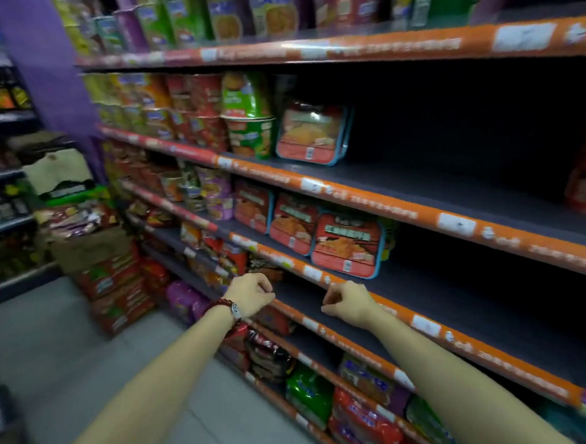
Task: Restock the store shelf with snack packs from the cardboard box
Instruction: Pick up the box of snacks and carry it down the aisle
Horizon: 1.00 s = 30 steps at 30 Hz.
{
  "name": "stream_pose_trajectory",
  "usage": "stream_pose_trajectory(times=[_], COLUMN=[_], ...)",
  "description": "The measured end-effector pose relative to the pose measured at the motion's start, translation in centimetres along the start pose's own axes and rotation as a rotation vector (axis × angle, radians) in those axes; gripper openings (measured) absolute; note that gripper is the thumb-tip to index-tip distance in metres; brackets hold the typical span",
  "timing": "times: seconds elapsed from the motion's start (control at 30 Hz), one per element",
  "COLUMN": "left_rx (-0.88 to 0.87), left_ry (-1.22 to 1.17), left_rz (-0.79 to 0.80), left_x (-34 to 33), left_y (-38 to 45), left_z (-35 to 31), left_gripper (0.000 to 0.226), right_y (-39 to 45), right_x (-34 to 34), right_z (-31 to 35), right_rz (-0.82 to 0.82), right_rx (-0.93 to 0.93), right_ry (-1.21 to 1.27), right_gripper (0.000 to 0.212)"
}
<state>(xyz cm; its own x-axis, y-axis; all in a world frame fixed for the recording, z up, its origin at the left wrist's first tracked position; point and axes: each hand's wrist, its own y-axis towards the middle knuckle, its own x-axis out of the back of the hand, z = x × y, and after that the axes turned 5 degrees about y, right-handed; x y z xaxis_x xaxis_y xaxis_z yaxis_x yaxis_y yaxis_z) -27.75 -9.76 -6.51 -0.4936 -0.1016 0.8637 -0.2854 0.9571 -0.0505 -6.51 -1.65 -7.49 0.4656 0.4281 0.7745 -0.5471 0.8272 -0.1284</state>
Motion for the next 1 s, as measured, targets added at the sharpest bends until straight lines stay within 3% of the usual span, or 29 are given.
stream_pose_trajectory(times=[0.43,0.63,0.77,1.0], left_rx=[0.506,0.671,0.76,0.935], left_ry=[-0.062,-0.092,-0.07,-0.059], left_rz=[-0.175,-0.229,-0.262,-0.305], left_x=[7.0,8.8,10.4,15.4], left_y=[-1.7,-0.9,0.8,5.3], left_z=[21.1,28.5,32.7,38.6], left_gripper=[0.024,0.019,0.002,0.015], right_y=[14.3,21.6,27.4,38.1], right_x=[-14.1,-19.8,-22.5,-25.4], right_z=[16.2,22.1,25.4,31.6], right_rz=[0.272,0.36,0.414,0.528], right_rx=[0.245,0.332,0.389,0.481], right_ry=[-0.047,-0.072,-0.102,-0.171], right_gripper=[0.019,0.02,0.022,0.015])
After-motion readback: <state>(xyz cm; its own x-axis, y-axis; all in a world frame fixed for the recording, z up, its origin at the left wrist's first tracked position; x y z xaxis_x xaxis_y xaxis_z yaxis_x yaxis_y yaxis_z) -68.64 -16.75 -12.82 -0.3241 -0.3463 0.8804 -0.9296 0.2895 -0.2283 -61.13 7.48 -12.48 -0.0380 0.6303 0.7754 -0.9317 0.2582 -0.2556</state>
